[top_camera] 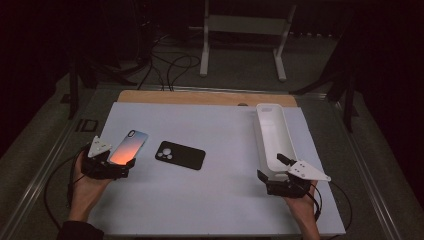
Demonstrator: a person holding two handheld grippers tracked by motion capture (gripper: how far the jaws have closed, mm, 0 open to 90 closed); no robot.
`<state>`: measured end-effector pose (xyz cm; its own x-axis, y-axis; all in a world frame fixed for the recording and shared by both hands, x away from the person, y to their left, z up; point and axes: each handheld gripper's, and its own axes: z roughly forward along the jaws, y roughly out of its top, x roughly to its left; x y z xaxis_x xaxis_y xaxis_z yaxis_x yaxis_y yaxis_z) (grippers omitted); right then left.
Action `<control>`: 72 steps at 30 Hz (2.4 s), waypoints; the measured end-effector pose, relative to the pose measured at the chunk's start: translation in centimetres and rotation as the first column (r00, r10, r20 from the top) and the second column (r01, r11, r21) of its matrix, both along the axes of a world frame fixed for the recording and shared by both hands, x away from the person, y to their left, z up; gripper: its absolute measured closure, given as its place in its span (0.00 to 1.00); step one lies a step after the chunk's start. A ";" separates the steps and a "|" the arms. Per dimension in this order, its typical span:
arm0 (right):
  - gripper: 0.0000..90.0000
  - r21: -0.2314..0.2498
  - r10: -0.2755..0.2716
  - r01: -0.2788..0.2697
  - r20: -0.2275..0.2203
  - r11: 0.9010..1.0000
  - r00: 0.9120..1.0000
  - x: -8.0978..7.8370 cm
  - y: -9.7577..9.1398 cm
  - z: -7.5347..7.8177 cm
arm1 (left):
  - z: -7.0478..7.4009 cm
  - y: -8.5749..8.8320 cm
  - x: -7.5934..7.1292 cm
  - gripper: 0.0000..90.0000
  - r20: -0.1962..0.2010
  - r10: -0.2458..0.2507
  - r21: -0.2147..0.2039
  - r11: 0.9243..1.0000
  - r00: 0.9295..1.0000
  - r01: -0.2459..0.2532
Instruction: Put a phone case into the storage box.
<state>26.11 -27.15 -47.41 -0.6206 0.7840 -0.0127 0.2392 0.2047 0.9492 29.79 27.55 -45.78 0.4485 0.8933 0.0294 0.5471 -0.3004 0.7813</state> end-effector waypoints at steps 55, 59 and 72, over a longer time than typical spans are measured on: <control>0.09 -0.005 -0.004 0.004 -0.005 1.000 1.000 0.1 0.0 -0.1 | -5.0 1.5 7.1 0.01 -0.277 0.074 0.109 0.993 0.958 -0.045; 0.09 -0.004 -0.004 0.004 -0.006 1.000 1.000 0.1 0.0 -0.1 | -5.4 1.6 7.4 0.03 -0.304 0.081 0.099 0.994 0.949 -0.053; 0.09 -0.007 -0.009 0.009 -0.012 1.000 1.000 0.1 -0.1 -0.2 | -6.0 1.5 7.9 0.07 -0.342 0.095 0.122 0.991 0.935 -0.056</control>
